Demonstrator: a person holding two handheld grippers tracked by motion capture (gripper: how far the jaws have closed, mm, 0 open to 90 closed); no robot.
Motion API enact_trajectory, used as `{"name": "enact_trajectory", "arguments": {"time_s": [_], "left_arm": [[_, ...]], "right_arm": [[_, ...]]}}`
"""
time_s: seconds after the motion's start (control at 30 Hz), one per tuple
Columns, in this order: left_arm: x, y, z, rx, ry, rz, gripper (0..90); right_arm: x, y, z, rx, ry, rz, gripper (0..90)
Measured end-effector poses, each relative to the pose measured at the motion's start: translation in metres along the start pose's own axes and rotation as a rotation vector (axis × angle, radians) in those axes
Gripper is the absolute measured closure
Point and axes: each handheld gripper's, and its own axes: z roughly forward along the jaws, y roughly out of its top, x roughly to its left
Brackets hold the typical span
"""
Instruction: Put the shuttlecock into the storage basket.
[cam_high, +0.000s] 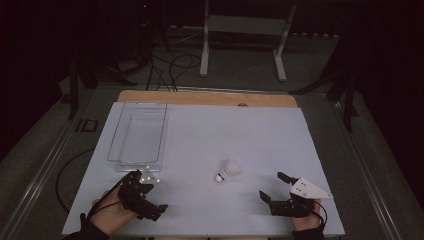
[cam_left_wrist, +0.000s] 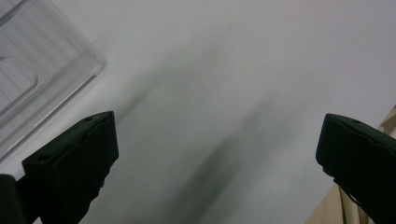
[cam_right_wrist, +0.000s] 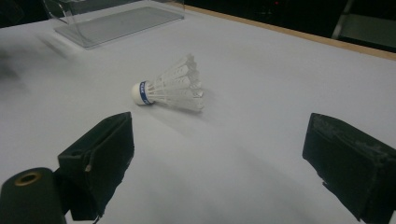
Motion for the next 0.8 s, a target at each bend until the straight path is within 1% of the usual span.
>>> {"name": "enact_trajectory", "arguments": {"time_s": [0.07,0.2,0.27,0.33,0.4,0.47,0.5,0.8], "left_arm": [[0.000,0.001,0.000,-0.001,-0.001,0.003,0.0],[-0.002,0.005,0.001,0.019,-0.019,0.017,0.0],[-0.003,0.007,0.002,0.030,-0.025,0.031,0.0],[-0.006,0.010,0.004,0.043,-0.041,0.046,0.0],[-0.008,0.012,0.005,0.045,-0.052,0.061,0.0],[-0.009,0.014,0.006,0.050,-0.064,0.060,0.0],[-0.009,0.015,0.007,0.048,-0.064,0.060,0.0],[-0.016,0.029,0.014,0.079,-0.088,0.092,0.0]], "right_arm": [[0.000,0.000,0.000,0.000,0.000,0.000,9.0],[0.000,0.000,0.000,-0.002,-0.003,0.000,9.0],[0.000,0.000,0.000,-0.003,-0.003,0.002,9.0],[0.000,0.000,-0.001,-0.003,-0.005,0.002,9.0],[0.000,0.000,-0.001,-0.004,-0.006,0.001,9.0],[0.000,0.000,-0.001,-0.005,-0.003,0.002,9.0],[0.000,0.000,-0.001,-0.005,-0.003,0.002,9.0],[-0.001,0.000,-0.001,-0.005,-0.005,0.001,9.1]]}}
